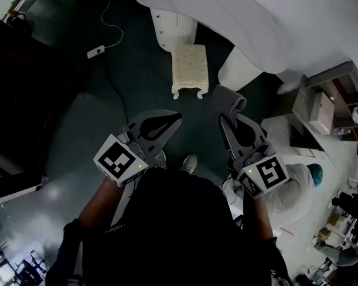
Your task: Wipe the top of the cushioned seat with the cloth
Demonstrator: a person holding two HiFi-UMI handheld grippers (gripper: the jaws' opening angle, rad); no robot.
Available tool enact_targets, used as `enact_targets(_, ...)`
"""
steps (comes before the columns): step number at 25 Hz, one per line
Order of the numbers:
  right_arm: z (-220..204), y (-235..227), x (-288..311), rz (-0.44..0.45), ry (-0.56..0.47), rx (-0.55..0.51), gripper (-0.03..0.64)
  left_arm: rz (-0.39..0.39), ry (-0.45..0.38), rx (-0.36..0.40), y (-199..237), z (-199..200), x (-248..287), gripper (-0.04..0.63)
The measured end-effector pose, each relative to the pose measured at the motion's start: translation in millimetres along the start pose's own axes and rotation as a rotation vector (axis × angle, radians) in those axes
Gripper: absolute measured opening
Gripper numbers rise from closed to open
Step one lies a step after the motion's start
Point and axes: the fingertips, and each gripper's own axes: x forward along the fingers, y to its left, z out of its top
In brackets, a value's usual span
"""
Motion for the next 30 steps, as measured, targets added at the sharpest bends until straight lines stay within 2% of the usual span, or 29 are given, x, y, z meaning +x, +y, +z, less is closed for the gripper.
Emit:
enact_targets(3, -2.6, 0.4, -3.1, 0.001, 0.002, 0.004, 0.032, 0.004, -0.010, -0.002, -1.9, -0.6, -0.3, 0.007)
enact_targets(13, -18.2, -1.1, -23.1, 0.017, 0.019, 0.022, 0.034, 0.026, 0.035, -0.040, -20.9, -21.1, 5.6, 0.006)
enact_targets(30, -25.7, -20.9, -69.9, 0.062, 0.006, 0.009, 0.034, 0.073, -0.008, 0.001, -59.1, -8.8, 30.2, 0.008)
